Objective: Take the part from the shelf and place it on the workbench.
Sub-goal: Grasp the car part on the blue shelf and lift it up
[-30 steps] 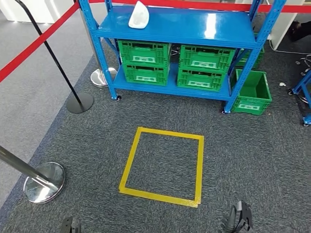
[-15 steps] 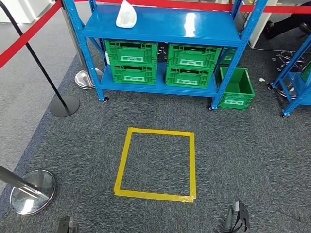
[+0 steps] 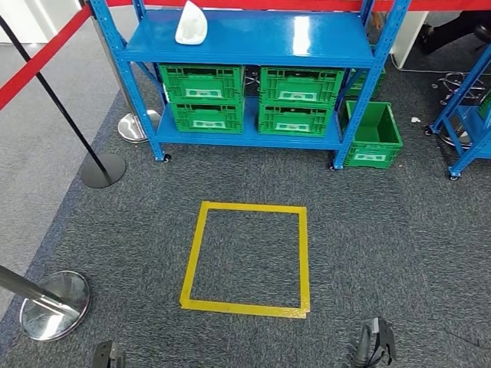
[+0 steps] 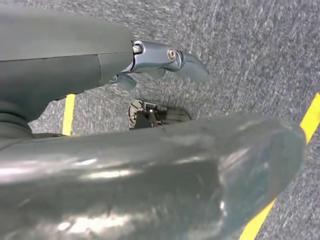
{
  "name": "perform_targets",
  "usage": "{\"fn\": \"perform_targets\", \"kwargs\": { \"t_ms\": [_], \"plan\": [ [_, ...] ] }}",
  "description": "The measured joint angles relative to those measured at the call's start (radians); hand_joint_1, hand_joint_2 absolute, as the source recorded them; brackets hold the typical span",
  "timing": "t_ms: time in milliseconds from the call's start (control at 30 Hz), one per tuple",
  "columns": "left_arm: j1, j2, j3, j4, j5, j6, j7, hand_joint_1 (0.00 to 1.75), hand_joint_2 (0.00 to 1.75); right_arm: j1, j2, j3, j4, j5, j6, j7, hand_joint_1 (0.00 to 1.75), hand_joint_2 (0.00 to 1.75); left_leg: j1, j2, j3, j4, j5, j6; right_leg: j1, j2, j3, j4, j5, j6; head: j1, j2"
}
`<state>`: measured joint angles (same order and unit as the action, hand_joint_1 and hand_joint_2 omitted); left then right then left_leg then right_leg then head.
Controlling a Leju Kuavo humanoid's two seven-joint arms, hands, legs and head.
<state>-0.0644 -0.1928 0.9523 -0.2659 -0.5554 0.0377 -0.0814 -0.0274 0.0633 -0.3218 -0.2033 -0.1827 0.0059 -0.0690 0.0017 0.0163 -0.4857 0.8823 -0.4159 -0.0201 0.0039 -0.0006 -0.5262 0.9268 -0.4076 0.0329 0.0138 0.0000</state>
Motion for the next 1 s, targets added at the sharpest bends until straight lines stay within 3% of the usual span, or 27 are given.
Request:
{"fn": "perform_targets", "kwargs": {
  "t_ms": [133, 267, 333, 400, 433, 467, 500, 567, 600, 667, 733, 800, 833, 900, 933, 967, 1000],
  "plan": [
    [0.0, -0.002, 0.0, 0.0, -0.002, 0.004, 0.001, 0.0, 0.0, 0.0, 0.0, -0.005, 0.0, 0.002, -0.001, 0.001, 0.0, 0.0, 0.0, 0.0, -0.001, 0.0, 0.001, -0.003, 0.0, 0.0, 0.0, 0.0, 0.003, -0.002, 0.0, 0.0],
    [-0.001, -0.003, 0.002, 0.0, -0.008, 0.006, 0.001, 0.0, 0.0, 0.0, 0.002, -0.006, 0.0, 0.017, -0.011, -0.004, 0.0, 0.0, 0.001, 0.001, 0.004, -0.018, 0.01, 0.018, -0.006, -0.001, -0.002, -0.008, 0.004, 0.015, 0.001, 0.0],
    [-0.003, -0.005, 0.004, 0.0, -0.018, 0.007, 0.001, 0.0, 0.0, -0.001, 0.001, -0.007, 0.0, 0.041, -0.024, -0.026, 0.0, 0.0, 0.009, 0.002, 0.011, -0.034, 0.02, 0.021, -0.007, 0.0, -0.04, 0.073, -0.046, 0.023, 0.008, 0.0],
    [-0.003, -0.005, 0.007, 0.0, -0.028, 0.006, 0.001, 0.0, 0.0, 0.0, -0.007, -0.006, 0.0, 0.064, -0.035, -0.069, 0.0, 0.0, 0.01, 0.003, 0.011, -0.034, 0.02, 0.021, -0.014, 0.001, -0.111, 0.224, -0.117, 0.034, 0.013, 0.0],
    [-0.003, -0.005, 0.009, 0.0, -0.033, 0.006, 0.001, 0.0, 0.0, 0.0, -0.017, -0.006, -0.001, 0.079, -0.044, -0.099, 0.0, 0.0, 0.012, 0.003, 0.011, -0.033, 0.019, 0.019, -0.019, 0.001, -0.138, 0.281, -0.133, 0.04, 0.013, 0.0],
    [-0.003, -0.005, 0.012, 0.0, -0.037, 0.005, 0.0, 0.0, 0.0, 0.0, -0.031, -0.006, -0.002, 0.099, -0.057, -0.132, 0.0, 0.0, 0.015, 0.003, 0.013, -0.032, 0.017, 0.016, -0.023, 0.0, -0.149, 0.3, -0.128, 0.046, 0.013, 0.0],
    [-0.003, -0.005, 0.015, 0.0, -0.041, 0.004, 0.0, 0.0, 0.0, -0.001, -0.047, -0.006, -0.005, 0.122, -0.072, -0.162, 0.0, 0.0, 0.019, 0.002, 0.016, -0.03, 0.014, 0.01, -0.027, 0.0, -0.137, 0.275, -0.102, 0.051, 0.014, 0.0],
    [-0.003, -0.005, 0.021, 0.0, -0.048, 0.003, 0.0, 0.0, 0.0, -0.007, -0.08, -0.008, -0.012, 0.159, -0.095, -0.197, 0.0, 0.0, 0.028, 0.002, 0.024, -0.023, 0.004, -0.006, -0.037, -0.004, -0.067, 0.131, -0.026, 0.066, 0.014, 0.0],
    [-0.004, -0.004, 0.023, 0.0, -0.05, 0.002, -0.001, 0.0, 0.0, -0.013, -0.09, -0.009, -0.016, 0.172, -0.099, -0.203, 0.0, 0.0, 0.031, 0.002, 0.026, -0.018, -0.002, -0.016, -0.04, -0.003, -0.032, 0.064, -0.002, 0.067, 0.017, 0.0],
    [-0.005, -0.002, 0.026, 0.0, -0.054, 0.002, -0.002, 0.0, 0.0, -0.021, -0.104, -0.012, -0.023, 0.195, -0.114, -0.224, 0.0, 0.0, 0.031, 0.003, 0.026, -0.012, -0.008, -0.032, -0.039, 0.001, -0.003, 0.006, 0.007, 0.053, 0.021, 0.0],
    [-0.007, -0.003, 0.03, 0.0, -0.057, 0.003, -0.003, 0.0, 0.0, -0.03, -0.119, -0.015, -0.042, 0.237, -0.149, -0.274, 0.0, 0.0, 0.033, 0.004, 0.025, -0.015, -0.009, -0.042, -0.034, 0.008, -0.006, 0.01, 0.001, 0.025, 0.019, 0.0],
    [-0.01, -0.004, 0.035, 0.0, -0.065, 0.005, -0.005, 0.0, 0.0, -0.054, -0.135, -0.017, -0.076, 0.311, -0.194, -0.31, 0.0, 0.0, 0.035, 0.002, 0.011, 0.016, -0.033, -0.048, -0.034, 0.011, -0.008, 0.01, 0.0, 0.009, 0.016, 0.0],
    [-0.012, -0.005, 0.038, 0.0, -0.072, 0.006, -0.006, 0.0, 0.0, -0.072, -0.142, -0.02, -0.1, 0.364, -0.21, -0.313, 0.0, 0.0, 0.034, 0.0, -0.014, 0.065, -0.061, -0.049, -0.035, 0.012, -0.008, 0.009, 0.001, 0.003, 0.013, 0.0],
    [-0.012, -0.005, 0.043, 0.0, -0.088, 0.006, -0.013, 0.0, 0.0, -0.112, -0.152, -0.035, -0.157, 0.486, -0.211, -0.299, 0.0, 0.0, 0.031, -0.003, -0.096, 0.222, -0.131, -0.047, -0.034, 0.015, -0.009, 0.008, 0.001, -0.003, 0.009, 0.0],
    [-0.012, -0.005, 0.046, 0.0, -0.097, 0.003, -0.018, 0.0, 0.0, -0.131, -0.153, -0.05, -0.189, 0.552, -0.196, -0.29, 0.0, 0.0, 0.031, -0.004, -0.135, 0.291, -0.153, -0.046, -0.033, 0.017, -0.009, 0.008, 0.0, -0.005, 0.008, 0.0],
    [-0.011, -0.005, 0.048, 0.0, -0.105, 0.0, -0.025, 0.0, 0.0, -0.148, -0.154, -0.069, -0.221, 0.617, -0.176, -0.283, 0.0, 0.0, 0.031, -0.005, -0.161, 0.329, -0.153, -0.045, -0.032, 0.02, -0.007, 0.008, -0.001, -0.005, 0.008, 0.0],
    [-0.011, -0.004, 0.05, 0.0, -0.113, -0.004, -0.032, 0.0, 0.0, -0.162, -0.153, -0.091, -0.251, 0.677, -0.154, -0.28, 0.0, 0.0, 0.031, -0.006, -0.167, 0.326, -0.131, -0.042, -0.032, 0.022, -0.003, 0.008, -0.003, -0.004, 0.008, 0.0]
  ]
}}
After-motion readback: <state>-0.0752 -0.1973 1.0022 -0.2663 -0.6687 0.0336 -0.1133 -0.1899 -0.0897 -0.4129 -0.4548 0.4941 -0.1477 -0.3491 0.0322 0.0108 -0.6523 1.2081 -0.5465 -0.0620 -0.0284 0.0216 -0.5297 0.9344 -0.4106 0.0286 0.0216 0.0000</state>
